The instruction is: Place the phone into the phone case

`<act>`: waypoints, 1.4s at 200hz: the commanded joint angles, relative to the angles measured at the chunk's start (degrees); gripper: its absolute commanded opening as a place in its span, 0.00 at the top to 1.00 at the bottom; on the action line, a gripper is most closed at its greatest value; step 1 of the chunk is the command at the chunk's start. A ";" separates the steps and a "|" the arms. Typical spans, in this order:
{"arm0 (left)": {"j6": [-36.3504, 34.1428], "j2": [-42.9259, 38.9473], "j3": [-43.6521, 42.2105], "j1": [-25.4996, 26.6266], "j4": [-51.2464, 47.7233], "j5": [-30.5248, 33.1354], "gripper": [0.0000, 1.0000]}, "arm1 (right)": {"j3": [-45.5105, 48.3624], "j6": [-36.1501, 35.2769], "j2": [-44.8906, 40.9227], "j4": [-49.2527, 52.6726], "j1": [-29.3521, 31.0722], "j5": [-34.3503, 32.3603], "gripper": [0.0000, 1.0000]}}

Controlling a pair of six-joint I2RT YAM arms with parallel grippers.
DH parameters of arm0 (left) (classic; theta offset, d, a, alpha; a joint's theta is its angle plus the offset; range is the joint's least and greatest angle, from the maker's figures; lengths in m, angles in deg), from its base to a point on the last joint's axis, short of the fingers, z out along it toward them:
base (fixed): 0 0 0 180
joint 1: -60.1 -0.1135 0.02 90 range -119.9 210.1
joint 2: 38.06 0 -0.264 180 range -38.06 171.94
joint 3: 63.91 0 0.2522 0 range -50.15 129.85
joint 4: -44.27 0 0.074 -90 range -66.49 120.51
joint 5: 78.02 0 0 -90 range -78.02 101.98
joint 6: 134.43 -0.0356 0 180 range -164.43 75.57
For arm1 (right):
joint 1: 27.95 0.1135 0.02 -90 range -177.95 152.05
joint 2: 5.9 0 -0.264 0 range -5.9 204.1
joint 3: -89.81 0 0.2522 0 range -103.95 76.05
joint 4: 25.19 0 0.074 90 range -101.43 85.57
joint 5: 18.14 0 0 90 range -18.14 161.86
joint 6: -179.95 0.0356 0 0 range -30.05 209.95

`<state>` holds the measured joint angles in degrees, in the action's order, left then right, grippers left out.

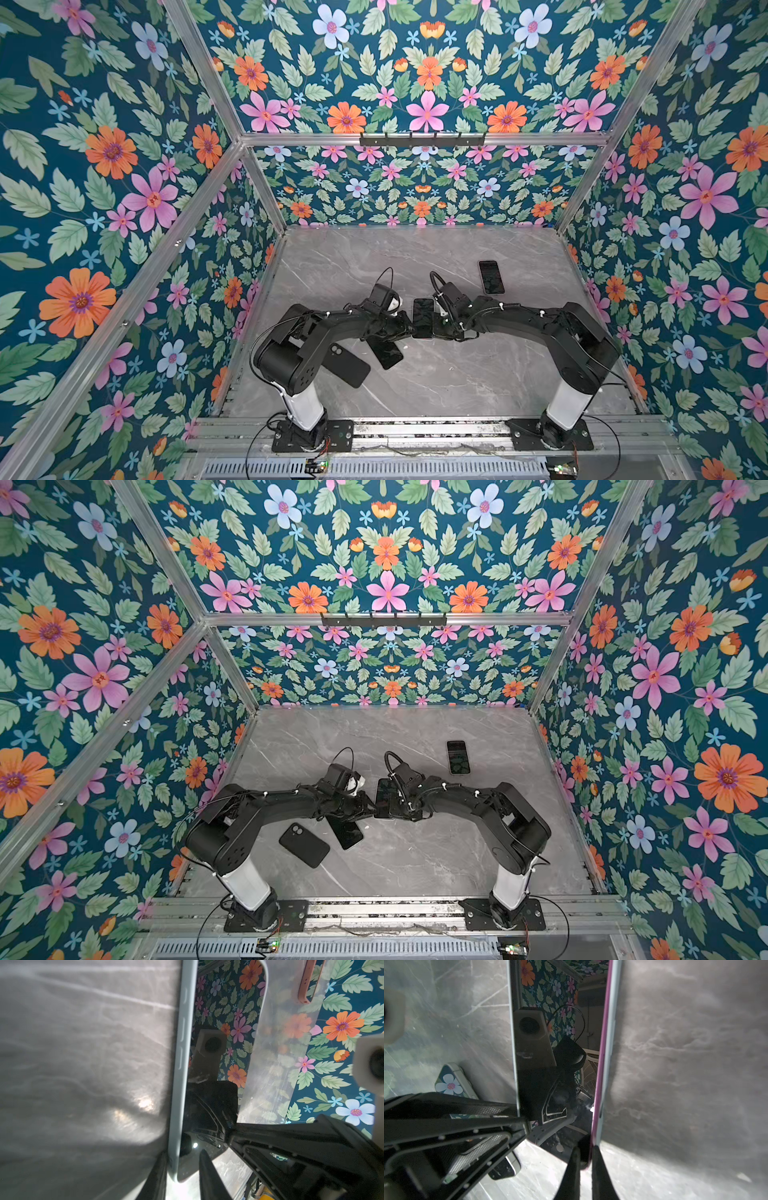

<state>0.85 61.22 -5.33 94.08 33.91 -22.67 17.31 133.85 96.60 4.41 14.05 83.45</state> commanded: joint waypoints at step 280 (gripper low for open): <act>-0.72 -0.54 0.41 0.54 -3.69 0.18 0.66 | 1.18 1.67 5.08 -4.05 0.62 3.46 1.00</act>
<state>1.39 60.54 -5.05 94.08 32.59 -21.42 17.24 134.94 98.19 3.05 13.86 84.57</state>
